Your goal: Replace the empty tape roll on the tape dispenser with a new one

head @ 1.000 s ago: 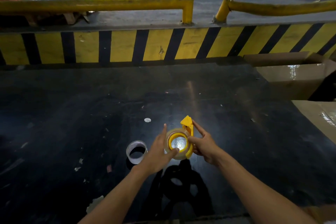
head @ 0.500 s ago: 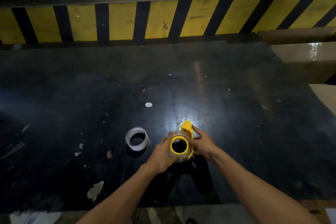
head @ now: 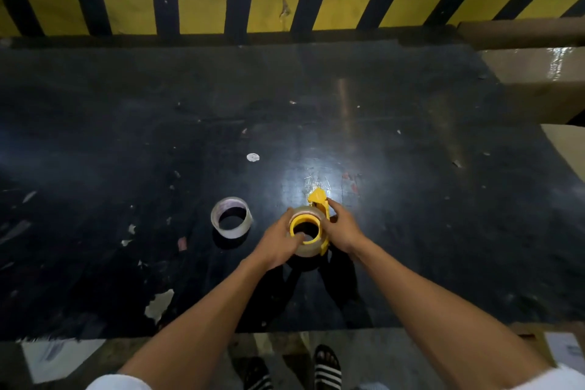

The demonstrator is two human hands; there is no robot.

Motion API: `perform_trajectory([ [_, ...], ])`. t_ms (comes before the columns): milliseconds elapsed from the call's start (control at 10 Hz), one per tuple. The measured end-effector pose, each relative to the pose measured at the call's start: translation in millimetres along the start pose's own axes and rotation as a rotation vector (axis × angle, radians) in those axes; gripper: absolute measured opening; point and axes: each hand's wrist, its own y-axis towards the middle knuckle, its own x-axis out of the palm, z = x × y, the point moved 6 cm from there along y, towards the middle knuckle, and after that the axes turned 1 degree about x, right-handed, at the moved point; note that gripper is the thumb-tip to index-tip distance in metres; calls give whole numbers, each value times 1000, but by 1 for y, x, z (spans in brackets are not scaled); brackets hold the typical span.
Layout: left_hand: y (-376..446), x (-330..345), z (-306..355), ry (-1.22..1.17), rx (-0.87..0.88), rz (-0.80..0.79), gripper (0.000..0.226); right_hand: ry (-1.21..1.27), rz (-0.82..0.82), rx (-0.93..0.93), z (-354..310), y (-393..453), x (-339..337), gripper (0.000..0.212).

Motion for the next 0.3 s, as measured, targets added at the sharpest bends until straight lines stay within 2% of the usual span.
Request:
perform_trajectory([
  [100,0,-9,3,-60,-85,133,50,-28,10,-3,-1,-2,2,62],
  [300,-8,-9,3,-201,-174,290,59,-33,49,51,4,-6,3,66],
])
